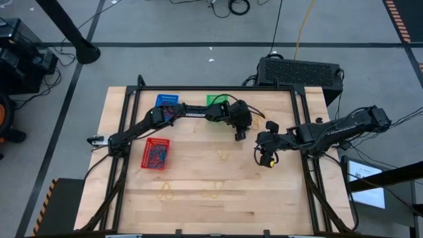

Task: Sort rubber bands into baskets
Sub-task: Put the yellow rubber band into the green basket

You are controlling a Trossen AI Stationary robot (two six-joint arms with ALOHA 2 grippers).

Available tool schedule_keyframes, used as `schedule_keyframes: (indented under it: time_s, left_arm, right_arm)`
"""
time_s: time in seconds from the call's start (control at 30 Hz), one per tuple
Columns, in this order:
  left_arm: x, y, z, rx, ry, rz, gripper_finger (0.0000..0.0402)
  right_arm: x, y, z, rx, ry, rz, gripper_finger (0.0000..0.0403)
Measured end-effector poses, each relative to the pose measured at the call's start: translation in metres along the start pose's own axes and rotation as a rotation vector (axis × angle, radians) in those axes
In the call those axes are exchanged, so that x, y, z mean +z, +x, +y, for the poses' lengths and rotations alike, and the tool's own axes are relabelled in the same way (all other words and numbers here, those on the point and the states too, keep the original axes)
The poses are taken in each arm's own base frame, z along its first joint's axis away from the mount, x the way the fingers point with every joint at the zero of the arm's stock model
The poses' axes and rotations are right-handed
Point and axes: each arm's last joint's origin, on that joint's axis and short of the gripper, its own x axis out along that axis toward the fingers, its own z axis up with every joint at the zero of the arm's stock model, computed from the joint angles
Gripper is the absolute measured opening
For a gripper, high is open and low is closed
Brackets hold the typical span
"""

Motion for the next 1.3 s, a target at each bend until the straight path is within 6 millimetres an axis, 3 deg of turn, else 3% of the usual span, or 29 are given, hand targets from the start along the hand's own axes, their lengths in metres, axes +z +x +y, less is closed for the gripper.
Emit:
schedule_keyframes:
  time_s: [0.1,0.27,0.53,0.63,0.83,1.07,1.3]
  left_arm:
    - [-0.002,-0.001,0.000,-0.010,-0.009,0.025,0.0079]
    - [-0.004,-0.001,0.004,-0.025,-0.056,0.028,0.0010]
    - [0.003,-0.014,0.006,-0.037,-0.074,0.015,0.0003]
    - [0.010,-0.028,0.004,-0.039,-0.059,0.026,0.0002]
    - [0.039,-0.077,-0.003,-0.022,0.006,-0.014,0.0001]
    - [0.055,-0.123,-0.012,0.031,0.061,0.010,0.0001]
    - [0.058,-0.166,-0.017,0.186,0.057,0.127,0.0000]
  right_arm:
    - [0.000,0.000,0.000,0.000,0.000,-0.001,0.0130]
    - [0.002,0.000,0.001,0.006,0.006,-0.019,0.0130]
    - [0.003,0.000,0.001,0.013,0.017,-0.034,0.0130]
    - [0.003,0.000,0.001,0.013,0.021,-0.034,0.0130]
    - [0.003,0.000,0.002,0.014,0.036,-0.034,0.0130]
    - [0.005,0.000,0.002,0.018,0.040,-0.047,0.0130]
    - [0.005,0.000,0.001,-0.020,0.041,-0.061,0.0130]
